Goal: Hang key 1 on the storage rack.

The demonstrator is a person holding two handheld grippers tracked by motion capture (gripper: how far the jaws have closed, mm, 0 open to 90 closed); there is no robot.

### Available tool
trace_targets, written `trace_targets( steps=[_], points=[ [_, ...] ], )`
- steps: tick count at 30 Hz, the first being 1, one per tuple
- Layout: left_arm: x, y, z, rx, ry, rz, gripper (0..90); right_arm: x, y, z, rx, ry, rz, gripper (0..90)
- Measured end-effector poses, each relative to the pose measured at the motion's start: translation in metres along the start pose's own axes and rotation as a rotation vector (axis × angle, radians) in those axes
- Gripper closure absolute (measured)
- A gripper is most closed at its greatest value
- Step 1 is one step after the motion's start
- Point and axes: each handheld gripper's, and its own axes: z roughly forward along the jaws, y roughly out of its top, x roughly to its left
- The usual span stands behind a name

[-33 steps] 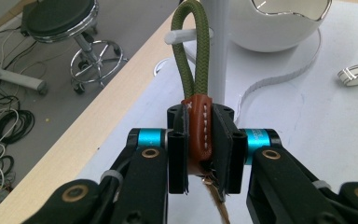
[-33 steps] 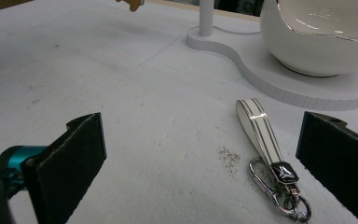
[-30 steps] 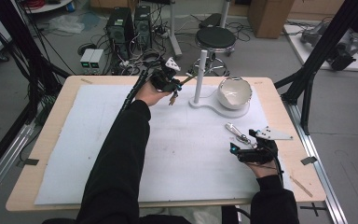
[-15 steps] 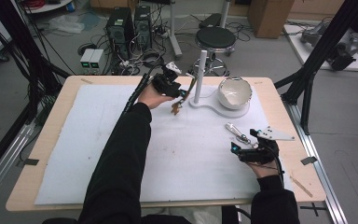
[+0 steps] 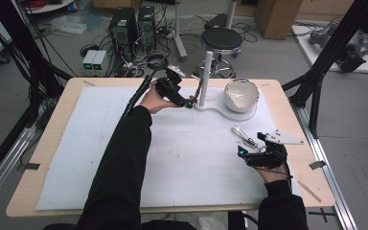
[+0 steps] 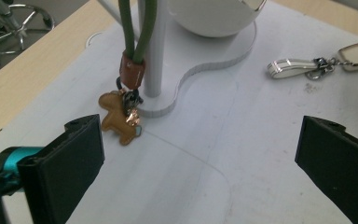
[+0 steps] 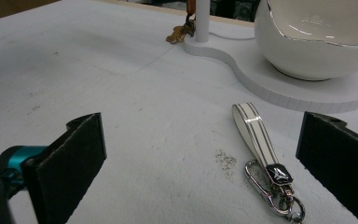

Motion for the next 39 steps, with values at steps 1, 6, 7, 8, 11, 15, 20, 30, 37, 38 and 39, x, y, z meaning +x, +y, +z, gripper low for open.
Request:
trace_targets(
  steps=[1,6,7,8,11,15,20,30,37,38,39],
  points=[
    [-0.001,-0.001,-0.002,-0.007,0.009,-0.002,1.7,0.0,0.0,0.0,0.003,-0.001,0.001,0.6],
    [-0.002,-0.009,-0.01,-0.026,-0.008,-0.02,1.7,0.002,0.0,-0.001,0.007,0.0,-0.003,0.6],
    [-0.002,-0.012,-0.012,-0.028,-0.018,-0.023,1.7,0.002,0.0,-0.001,0.007,-0.001,-0.001,0.6],
    [-0.003,-0.014,-0.014,-0.027,-0.018,-0.028,1.7,0.002,0.0,-0.001,0.007,-0.001,-0.001,0.6],
    [-0.003,-0.02,-0.02,-0.025,-0.007,-0.031,1.7,0.003,0.0,-0.001,0.01,0.002,-0.007,0.6],
    [-0.003,-0.029,-0.03,-0.062,-0.007,-0.055,1.7,0.004,-0.001,0.001,0.017,0.004,-0.01,0.6],
    [-0.003,-0.035,-0.036,-0.086,-0.025,-0.073,1.7,0.004,-0.001,0.001,0.021,0.001,-0.014,0.6],
    [-0.012,-0.052,-0.049,-0.111,0.019,-0.058,1.7,0.004,0.0,0.0,0.021,0.0,-0.001,0.6],
    [-0.016,-0.069,-0.055,-0.095,0.03,-0.063,1.7,0.004,-0.001,0.0,0.026,-0.003,-0.006,0.6],
    [-0.016,-0.071,-0.056,-0.095,0.032,-0.065,1.7,0.004,-0.001,0.0,0.026,-0.003,-0.006,0.6],
    [-0.016,-0.077,-0.059,-0.107,0.037,-0.078,1.7,0.005,-0.001,0.0,0.028,-0.002,-0.005,0.6]
  ],
)
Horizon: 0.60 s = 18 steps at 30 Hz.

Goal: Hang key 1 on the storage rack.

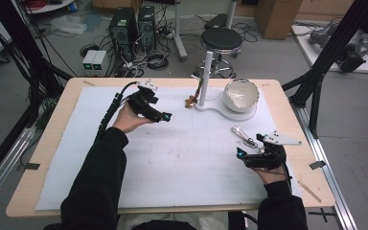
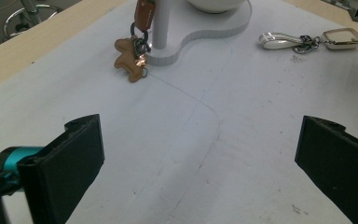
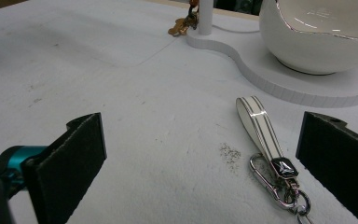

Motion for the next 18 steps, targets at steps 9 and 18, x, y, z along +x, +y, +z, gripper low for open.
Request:
trace_targets(
  steps=[9,18],
  points=[
    [0.006,-0.02,-0.013,-0.002,0.019,-0.021,1.7,0.001,0.0,0.0,0.001,-0.004,-0.01,0.6],
    [0.009,-0.046,-0.029,-0.024,0.041,-0.058,1.7,0.0,-0.001,0.0,0.004,-0.005,-0.007,0.6]
  ],
)
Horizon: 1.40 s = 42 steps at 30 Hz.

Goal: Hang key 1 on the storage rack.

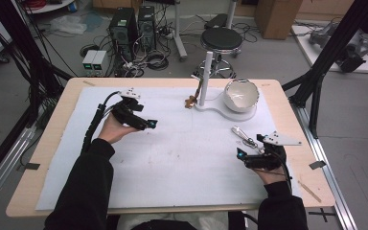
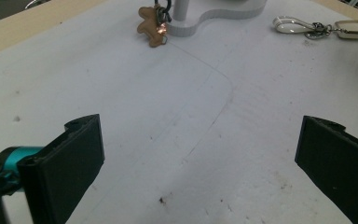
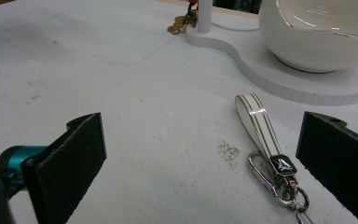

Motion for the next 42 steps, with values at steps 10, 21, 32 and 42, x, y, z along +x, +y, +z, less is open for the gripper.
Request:
trace_targets(
  steps=[10,21,32,42],
  points=[
    [0.005,-0.031,-0.02,-0.014,0.025,-0.044,1.7,0.0,-0.001,0.001,0.006,-0.002,-0.001,0.6],
    [0.004,-0.046,-0.04,-0.036,0.05,-0.062,1.7,0.0,-0.002,0.001,0.011,-0.002,-0.001,0.6],
    [-0.001,-0.065,-0.059,-0.04,0.075,-0.063,1.7,-0.001,-0.003,0.002,0.019,-0.001,-0.001,0.6],
    [-0.009,-0.083,-0.079,-0.032,0.102,-0.051,1.7,-0.001,-0.003,0.001,0.015,-0.002,0.005,0.6]
  ],
)
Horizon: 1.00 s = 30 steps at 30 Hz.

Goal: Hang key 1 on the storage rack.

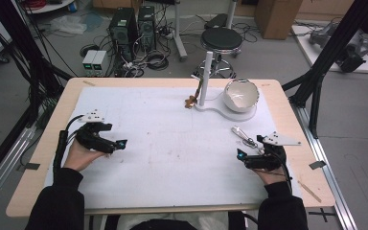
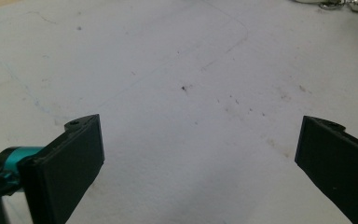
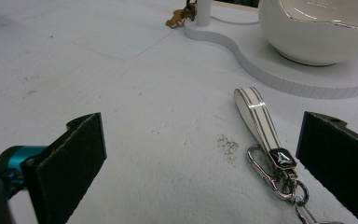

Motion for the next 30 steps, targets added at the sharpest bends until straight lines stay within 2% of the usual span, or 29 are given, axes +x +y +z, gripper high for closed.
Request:
trace_targets(
  steps=[4,8,19,22,30],
  points=[
    [0.0,-0.008,-0.004,0.009,0.009,0.005,1.7,0.0,0.0,0.0,0.006,0.0,0.002,0.6],
    [0.001,-0.021,-0.009,-0.004,0.02,-0.007,1.7,0.0,0.0,0.001,0.01,-0.002,-0.002,0.6],
    [-0.002,-0.037,-0.021,-0.029,0.025,-0.008,1.7,0.0,-0.001,0.001,0.015,0.001,-0.006,0.6],
    [-0.003,-0.045,-0.028,-0.053,0.031,-0.026,1.7,0.001,-0.001,0.002,0.019,0.002,-0.004,0.6],
    [-0.004,-0.058,-0.036,-0.073,0.045,-0.052,1.7,0.001,-0.001,0.003,0.026,0.002,-0.007,0.6]
  ],
)
